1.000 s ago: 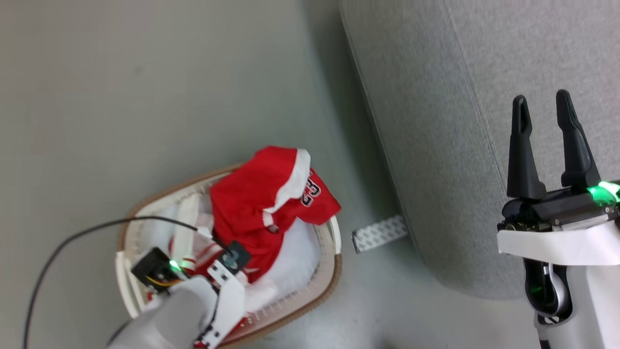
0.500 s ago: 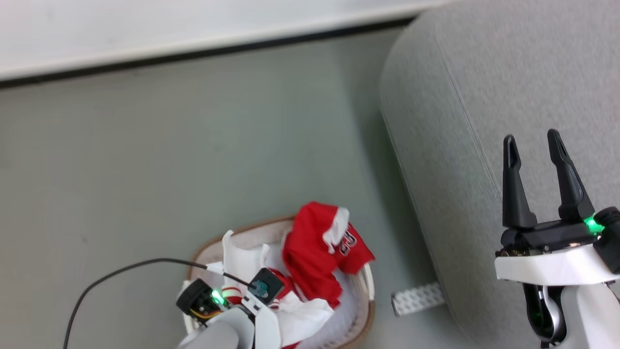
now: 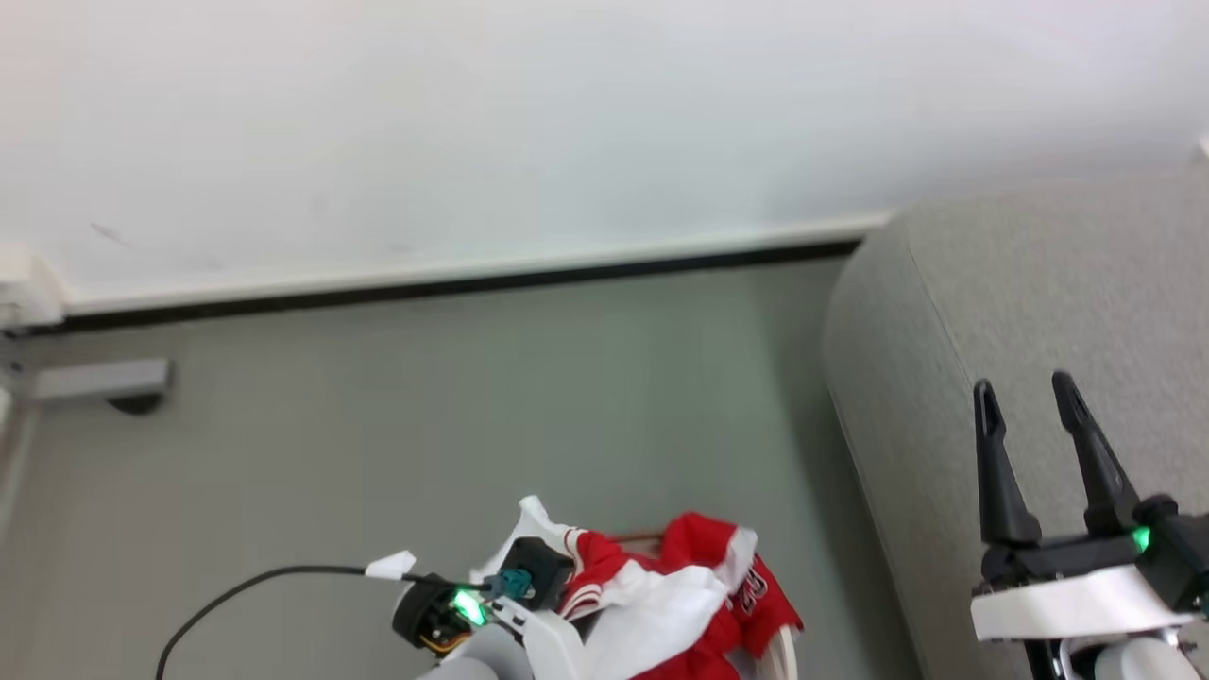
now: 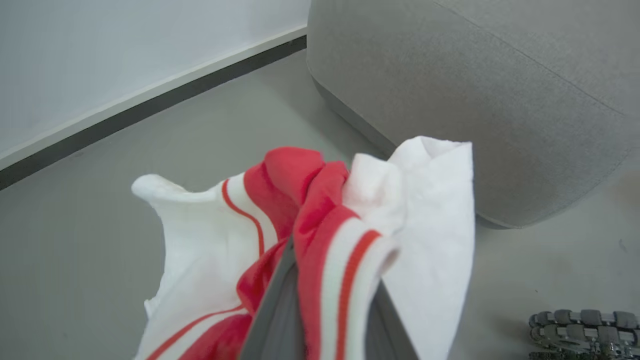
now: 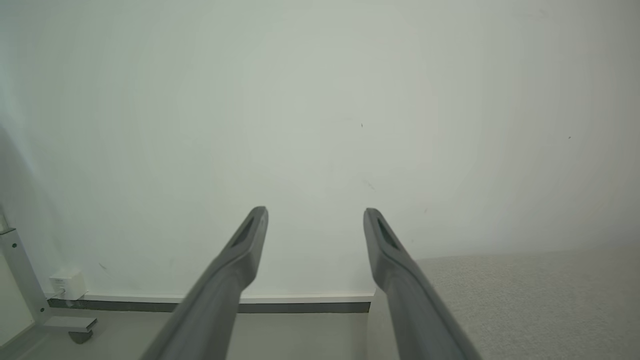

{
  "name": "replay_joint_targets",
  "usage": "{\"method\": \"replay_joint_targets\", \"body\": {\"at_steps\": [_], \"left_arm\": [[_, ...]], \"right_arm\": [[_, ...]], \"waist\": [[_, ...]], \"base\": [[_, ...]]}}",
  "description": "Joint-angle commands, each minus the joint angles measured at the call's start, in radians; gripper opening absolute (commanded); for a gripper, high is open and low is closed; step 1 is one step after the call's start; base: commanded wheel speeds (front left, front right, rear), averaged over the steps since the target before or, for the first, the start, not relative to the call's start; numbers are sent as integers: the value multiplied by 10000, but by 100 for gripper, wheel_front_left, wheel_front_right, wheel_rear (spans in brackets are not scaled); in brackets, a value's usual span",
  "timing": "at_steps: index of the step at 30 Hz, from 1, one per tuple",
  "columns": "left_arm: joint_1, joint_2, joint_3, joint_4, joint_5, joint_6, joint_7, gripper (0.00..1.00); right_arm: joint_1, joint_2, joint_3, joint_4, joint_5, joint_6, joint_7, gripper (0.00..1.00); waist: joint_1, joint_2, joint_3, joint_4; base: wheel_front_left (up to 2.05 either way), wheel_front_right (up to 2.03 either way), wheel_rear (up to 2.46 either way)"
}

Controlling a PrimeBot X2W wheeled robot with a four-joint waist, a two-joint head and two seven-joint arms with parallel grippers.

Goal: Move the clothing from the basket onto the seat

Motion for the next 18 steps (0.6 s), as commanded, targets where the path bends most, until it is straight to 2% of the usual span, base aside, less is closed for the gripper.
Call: {"method": "replay_joint_targets", "body": {"at_steps": [1,6,11,18], "left_arm": [[234,19,57,-238,-192,22,-154,0],[97,36,482,-1226,-538,267,-283,0],[-91,279,812,-2326,-439,577,-339,0],[-332,862,1295,-4557,-516,1059,-93,0]], "right_arm": [[273,-108,-40,34,178,-21,7,100],[659,-121,25,16,323,-21,7,100],[796,-112,354,67,685,-21,7,100],[848,-259,784,155,839,-21,7,100]], "waist": [[3,0,-688,468],[3,0,-1048,777],[3,0,-1280,936],[3,0,-1623,1112]], "base": [[0,0,0],[0,0,0],[0,0,0],[0,0,0]]}}
